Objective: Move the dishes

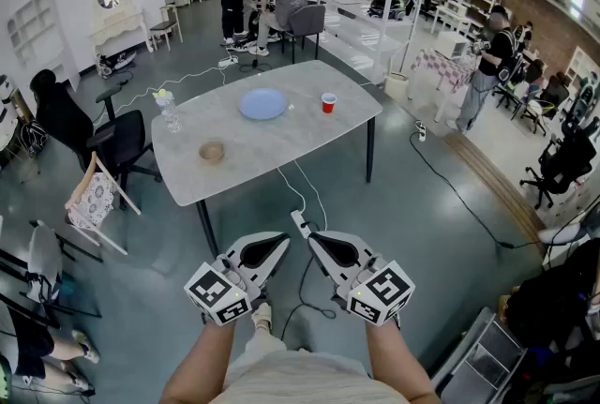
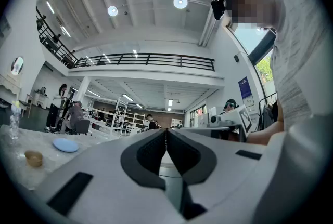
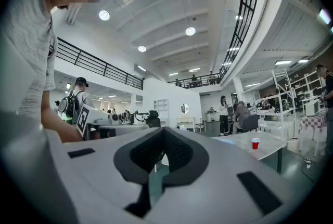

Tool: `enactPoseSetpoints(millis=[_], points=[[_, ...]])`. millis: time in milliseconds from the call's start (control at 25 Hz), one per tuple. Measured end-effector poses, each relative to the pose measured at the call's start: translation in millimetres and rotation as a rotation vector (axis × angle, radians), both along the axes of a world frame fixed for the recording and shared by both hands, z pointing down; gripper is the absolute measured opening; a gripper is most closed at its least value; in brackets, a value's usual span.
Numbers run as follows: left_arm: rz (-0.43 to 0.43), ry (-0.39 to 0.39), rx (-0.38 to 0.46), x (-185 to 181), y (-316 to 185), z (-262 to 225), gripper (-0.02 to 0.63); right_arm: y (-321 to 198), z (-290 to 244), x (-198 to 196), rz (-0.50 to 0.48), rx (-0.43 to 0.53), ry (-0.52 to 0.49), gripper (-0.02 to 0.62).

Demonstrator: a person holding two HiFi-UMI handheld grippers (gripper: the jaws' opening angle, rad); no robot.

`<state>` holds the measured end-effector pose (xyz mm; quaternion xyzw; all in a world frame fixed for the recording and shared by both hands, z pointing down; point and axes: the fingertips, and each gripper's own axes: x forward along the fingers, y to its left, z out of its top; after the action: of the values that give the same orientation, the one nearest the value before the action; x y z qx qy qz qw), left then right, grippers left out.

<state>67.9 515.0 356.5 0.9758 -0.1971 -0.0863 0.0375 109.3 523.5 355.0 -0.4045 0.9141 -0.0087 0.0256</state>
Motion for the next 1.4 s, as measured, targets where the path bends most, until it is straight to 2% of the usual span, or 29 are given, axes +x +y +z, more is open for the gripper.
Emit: enactPoseSetpoints(millis=[680,920,1160,1400], points=[[0.012,0.003,-0.015,9.2,0.4,6.7,0.021,0.8,6.9,7.1,-0.004,-0.016,0.014,0.017],[0.016,0.018,-0.029,10.3,-7.0,7.2,0.021,-0.2,-1.0,6.9,-0.061,0.021,-0.068,0.018],[0.005,0.015,-0.04,-1.5,-35.9,10.7,0.021,-31.4,5.5,-9.0,-0.051,0.03,0.0,0.02],[-0.01,-0.004,-0.037,-17.8,-94.8,14.4,0.021,-89.3,8.8,-25.4,-0.061,0.015,0.018,0.02]])
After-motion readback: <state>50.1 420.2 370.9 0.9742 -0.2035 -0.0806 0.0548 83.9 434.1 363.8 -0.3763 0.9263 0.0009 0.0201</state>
